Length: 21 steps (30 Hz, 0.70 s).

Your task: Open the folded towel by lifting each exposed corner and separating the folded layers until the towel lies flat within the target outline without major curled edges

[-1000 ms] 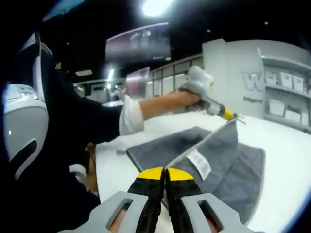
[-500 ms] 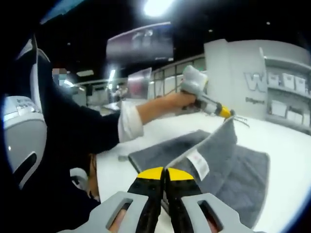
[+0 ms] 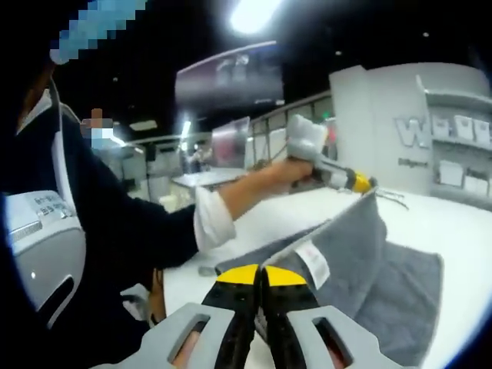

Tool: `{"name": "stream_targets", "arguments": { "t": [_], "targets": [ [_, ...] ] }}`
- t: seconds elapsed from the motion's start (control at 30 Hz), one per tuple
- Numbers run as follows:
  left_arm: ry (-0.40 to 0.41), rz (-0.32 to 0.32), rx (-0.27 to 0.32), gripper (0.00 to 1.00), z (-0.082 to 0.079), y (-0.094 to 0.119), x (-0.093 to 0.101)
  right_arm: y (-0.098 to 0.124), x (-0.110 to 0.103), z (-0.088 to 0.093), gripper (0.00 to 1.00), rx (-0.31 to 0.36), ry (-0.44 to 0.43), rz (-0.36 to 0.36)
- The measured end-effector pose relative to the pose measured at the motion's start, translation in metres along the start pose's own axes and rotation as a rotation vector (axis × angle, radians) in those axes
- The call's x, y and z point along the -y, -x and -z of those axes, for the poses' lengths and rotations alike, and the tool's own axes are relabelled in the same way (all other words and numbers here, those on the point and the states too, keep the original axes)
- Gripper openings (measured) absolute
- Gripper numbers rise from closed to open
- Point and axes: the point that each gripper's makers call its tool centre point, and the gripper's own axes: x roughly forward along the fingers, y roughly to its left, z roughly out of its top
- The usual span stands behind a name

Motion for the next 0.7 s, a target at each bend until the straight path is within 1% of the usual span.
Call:
{"name": "stream_targets", "arguments": {
  "t": [0.03,0.13,0.2,0.27,0.37,0.47,0.7],
  "targets": [
    [0.003,0.000,0.009,0.07,-0.001,0.002,-0.001,-0.002,-0.002,-0.002,0.00,0.006,0.002,-0.004],
    [0.000,-0.007,0.010,0.07,-0.002,0.005,-0.005,-0.006,-0.005,-0.006,0.00,0.019,0.000,-0.014],
    [0.010,-0.007,0.027,0.07,-0.006,0.008,-0.007,-0.008,-0.008,-0.010,0.00,0.037,-0.012,-0.029],
    [0.022,-0.001,0.047,0.07,-0.011,0.009,-0.009,-0.011,-0.009,-0.014,0.00,0.055,-0.036,-0.050],
    [0.027,-0.005,0.060,0.07,-0.014,0.010,-0.011,-0.014,-0.010,-0.019,0.00,0.085,-0.081,-0.086],
    [0.031,-0.006,0.071,0.06,-0.016,0.011,-0.011,-0.016,-0.012,-0.024,0.00,0.105,-0.101,-0.113],
    [0.024,-0.006,0.076,0.07,-0.016,0.014,-0.014,-0.024,-0.018,-0.032,0.00,0.109,-0.093,-0.181]
  ]
}}
